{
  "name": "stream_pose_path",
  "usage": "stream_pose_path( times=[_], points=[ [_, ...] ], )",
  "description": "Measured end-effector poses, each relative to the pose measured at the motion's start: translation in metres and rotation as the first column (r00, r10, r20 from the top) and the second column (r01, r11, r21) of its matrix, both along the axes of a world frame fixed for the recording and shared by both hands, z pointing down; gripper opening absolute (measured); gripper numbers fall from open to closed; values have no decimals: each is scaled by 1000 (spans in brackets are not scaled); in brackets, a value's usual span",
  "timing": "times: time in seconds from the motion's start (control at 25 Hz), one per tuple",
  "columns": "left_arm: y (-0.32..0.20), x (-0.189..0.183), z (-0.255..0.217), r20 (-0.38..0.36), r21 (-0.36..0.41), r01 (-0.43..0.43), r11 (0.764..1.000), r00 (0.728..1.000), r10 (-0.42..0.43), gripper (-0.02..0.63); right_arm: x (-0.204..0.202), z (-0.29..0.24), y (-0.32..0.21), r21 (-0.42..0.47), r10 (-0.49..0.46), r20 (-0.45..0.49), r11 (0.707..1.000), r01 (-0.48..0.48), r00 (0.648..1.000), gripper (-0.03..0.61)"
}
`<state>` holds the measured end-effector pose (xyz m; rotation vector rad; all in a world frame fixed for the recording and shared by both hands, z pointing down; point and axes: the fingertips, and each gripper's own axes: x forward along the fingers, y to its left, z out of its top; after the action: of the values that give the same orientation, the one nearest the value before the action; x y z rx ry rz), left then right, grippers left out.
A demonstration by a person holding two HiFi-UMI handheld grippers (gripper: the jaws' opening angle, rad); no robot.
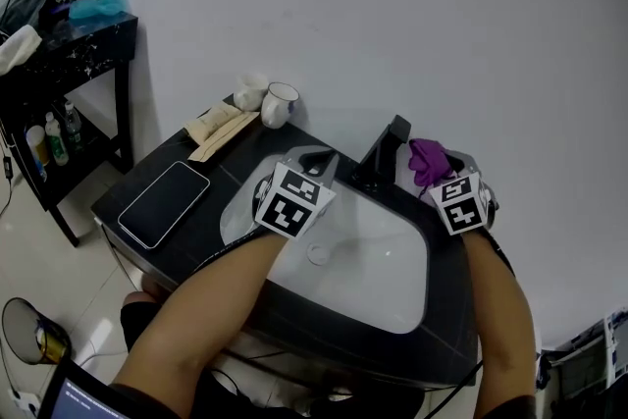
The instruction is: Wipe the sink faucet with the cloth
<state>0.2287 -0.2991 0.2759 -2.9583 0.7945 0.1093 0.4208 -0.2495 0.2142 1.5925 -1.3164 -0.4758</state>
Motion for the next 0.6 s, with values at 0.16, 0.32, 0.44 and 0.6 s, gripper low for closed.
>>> stream_pose_path(
  times=[0.16, 0.32, 0.44, 0.6],
  points=[
    [0, 0, 0, -2, -2, 1, 1000, 1000, -1, 18, 7, -55, -8, 92, 25, -6, 995, -25, 1000, 64],
    [1, 1, -2, -4, 3, -7, 1000, 1000, 7, 18, 6, -68, -19, 104, 35, -13, 994, -34, 999, 64],
    [3, 3, -3, -7, 6, -15, 1000, 1000, 15, 18, 5, -46, -27, 64, 36, -9, 997, -35, 999, 64],
    [3, 4, -4, -9, 8, -21, 1000, 1000, 21, 18, 12, -2, -35, -6, 54, 17, 999, -54, 998, 64]
  ],
)
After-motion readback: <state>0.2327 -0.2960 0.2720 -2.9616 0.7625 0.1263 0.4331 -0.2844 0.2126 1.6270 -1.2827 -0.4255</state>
